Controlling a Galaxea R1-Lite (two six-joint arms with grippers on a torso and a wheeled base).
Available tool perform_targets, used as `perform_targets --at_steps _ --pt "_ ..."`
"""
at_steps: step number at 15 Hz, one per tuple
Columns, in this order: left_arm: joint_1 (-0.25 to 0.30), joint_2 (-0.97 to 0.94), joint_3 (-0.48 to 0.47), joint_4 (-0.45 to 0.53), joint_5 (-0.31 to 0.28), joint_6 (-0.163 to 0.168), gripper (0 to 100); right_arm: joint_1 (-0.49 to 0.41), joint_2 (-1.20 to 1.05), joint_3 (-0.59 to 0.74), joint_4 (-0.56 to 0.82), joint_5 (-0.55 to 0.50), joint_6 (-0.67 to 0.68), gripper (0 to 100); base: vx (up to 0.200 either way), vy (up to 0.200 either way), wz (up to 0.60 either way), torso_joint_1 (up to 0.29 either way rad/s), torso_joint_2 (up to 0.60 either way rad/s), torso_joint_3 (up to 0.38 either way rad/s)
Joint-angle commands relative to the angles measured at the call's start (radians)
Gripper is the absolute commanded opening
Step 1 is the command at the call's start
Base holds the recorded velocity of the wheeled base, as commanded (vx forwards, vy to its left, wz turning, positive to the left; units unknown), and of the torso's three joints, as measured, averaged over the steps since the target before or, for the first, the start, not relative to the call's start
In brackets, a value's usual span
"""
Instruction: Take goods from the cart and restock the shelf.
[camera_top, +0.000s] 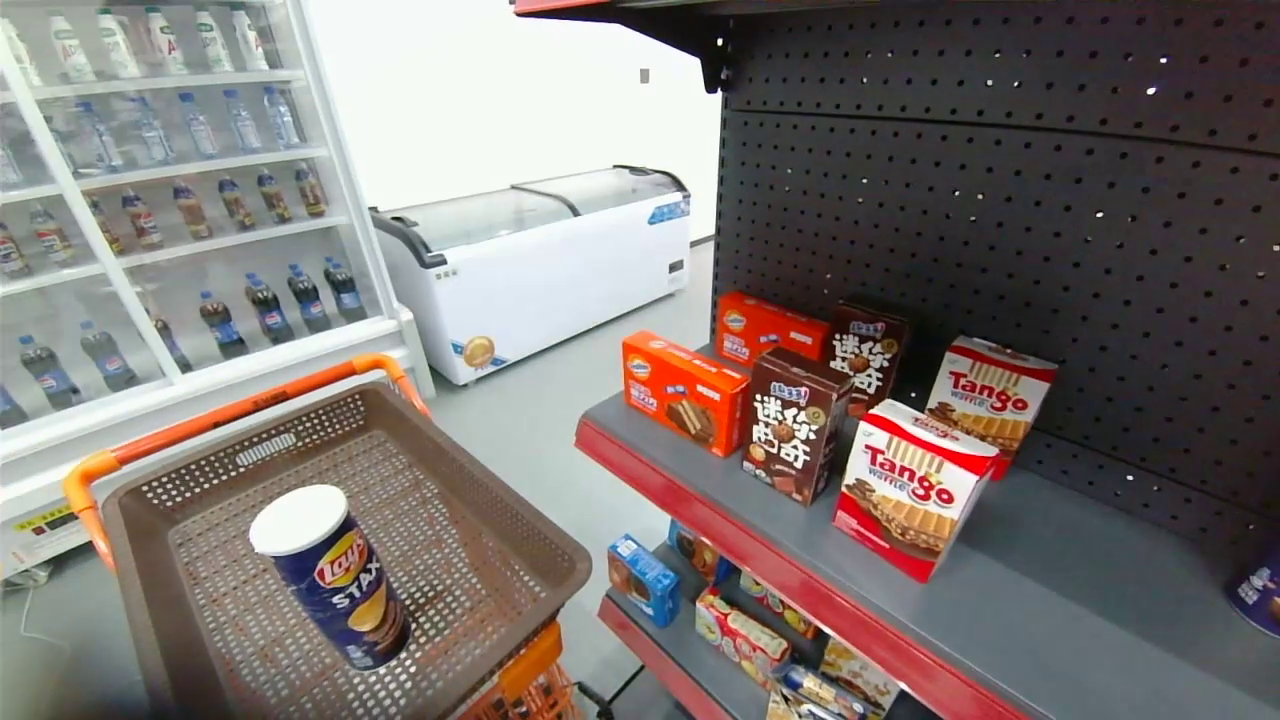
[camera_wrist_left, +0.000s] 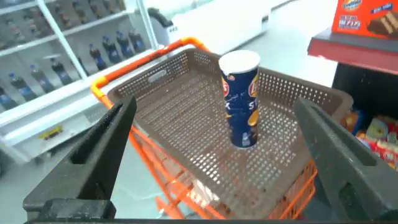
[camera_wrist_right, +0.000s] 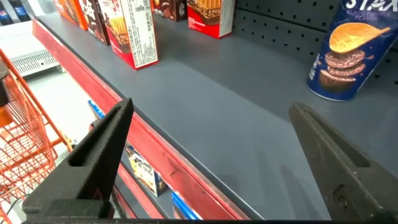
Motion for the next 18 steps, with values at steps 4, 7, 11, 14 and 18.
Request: perform_targets --at_steps 4,7,11,14,18 --pt "0.024 0.534 -0.452 0.310 0.025 0.011 100 0.000 0.000 0.000 -0.001 0.000 0.000 100 0.000 0.000 0.00 0.000 0.00 0.000" --pt "0.067 0.689 -0.446 0.266 -0.041 -0.015 100 0.000 0.000 0.000 -0.001 0.000 0.000 100 0.000 0.000 0.00 0.000 0.00 0.000" --pt "0.230 0.896 -0.437 0.253 -0.446 0.002 100 0.000 0.000 0.000 -0.001 0.000 0.000 100 0.000 0.000 0.00 0.000 0.00 0.000" --pt "0.231 0.990 -0.426 0.227 -0.443 0.057 100 0.000 0.000 0.000 -0.001 0.000 0.000 100 0.000 0.000 0.00 0.000 0.00 0.000" --pt "0.253 1.039 -0.273 -0.027 -0.440 0.108 100 0.000 0.000 0.000 -0.001 0.000 0.000 100 0.000 0.000 0.00 0.000 0.00 0.000"
